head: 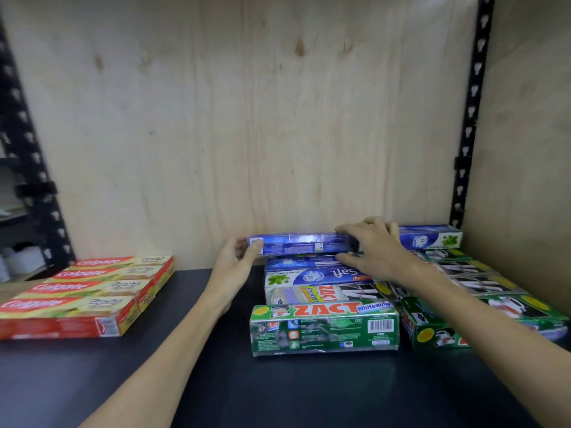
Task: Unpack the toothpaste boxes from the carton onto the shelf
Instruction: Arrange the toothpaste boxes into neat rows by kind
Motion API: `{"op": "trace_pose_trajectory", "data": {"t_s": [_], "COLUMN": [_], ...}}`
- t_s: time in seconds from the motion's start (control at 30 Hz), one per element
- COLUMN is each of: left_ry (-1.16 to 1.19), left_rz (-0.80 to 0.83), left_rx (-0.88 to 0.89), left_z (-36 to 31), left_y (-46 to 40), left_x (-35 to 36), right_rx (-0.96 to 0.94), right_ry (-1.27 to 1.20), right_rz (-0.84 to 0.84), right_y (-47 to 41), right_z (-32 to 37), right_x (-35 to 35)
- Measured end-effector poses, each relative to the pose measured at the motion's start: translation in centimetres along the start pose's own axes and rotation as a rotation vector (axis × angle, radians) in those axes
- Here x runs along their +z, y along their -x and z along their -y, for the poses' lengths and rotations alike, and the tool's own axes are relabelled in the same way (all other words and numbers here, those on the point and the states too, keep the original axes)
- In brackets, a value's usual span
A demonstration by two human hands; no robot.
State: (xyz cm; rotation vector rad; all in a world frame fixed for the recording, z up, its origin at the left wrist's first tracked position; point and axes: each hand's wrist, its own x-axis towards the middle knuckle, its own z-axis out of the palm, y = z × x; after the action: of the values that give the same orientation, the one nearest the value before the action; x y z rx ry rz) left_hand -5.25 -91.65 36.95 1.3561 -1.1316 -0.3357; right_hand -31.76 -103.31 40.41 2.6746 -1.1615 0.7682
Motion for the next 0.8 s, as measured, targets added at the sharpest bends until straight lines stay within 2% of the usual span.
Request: {"op": "trace_pose_trajectory", "data": {"t_s": [0.2, 0.3, 0.37, 0.5, 0.6, 0.8], "left_ry": [-0.101, -0.142, -0.133, 0.055, 0.026, 0.043], "left_rz": [-0.097, -0.138, -0.110, -0.026, -0.029, -0.090], "left_rx": [-0.088, -0.176, -0.210, -0.122, -0.027, 0.008], "left_z": [-1.2, -0.8, -0.3, 0.1, 0.4, 0.7], "left_y": [1.4, 2.0, 2.2, 1.9, 1.8, 2.1], "left_x": [-2.6, -4.3, -5.5, -6.2, -6.0, -6.0], "right_rx": [0.000, 0.044, 0.073, 0.122, 0.109, 0.020], "right_ry": [-0.125, -0.268, -0.311, -0.365, -0.411, -0.417], "right_rz": [-0.066, -0.013, 0.009, 0.008, 0.025, 0.088], "right_y": [-0.6, -1.3, -1.7, -1.9, -1.7, 0.0], "right_z": [3.1, 4.2, 4.9, 5.3, 5.2, 5.7], "right_x": [0.0, 0.0, 0.1, 0.5, 0.4, 0.2]}}
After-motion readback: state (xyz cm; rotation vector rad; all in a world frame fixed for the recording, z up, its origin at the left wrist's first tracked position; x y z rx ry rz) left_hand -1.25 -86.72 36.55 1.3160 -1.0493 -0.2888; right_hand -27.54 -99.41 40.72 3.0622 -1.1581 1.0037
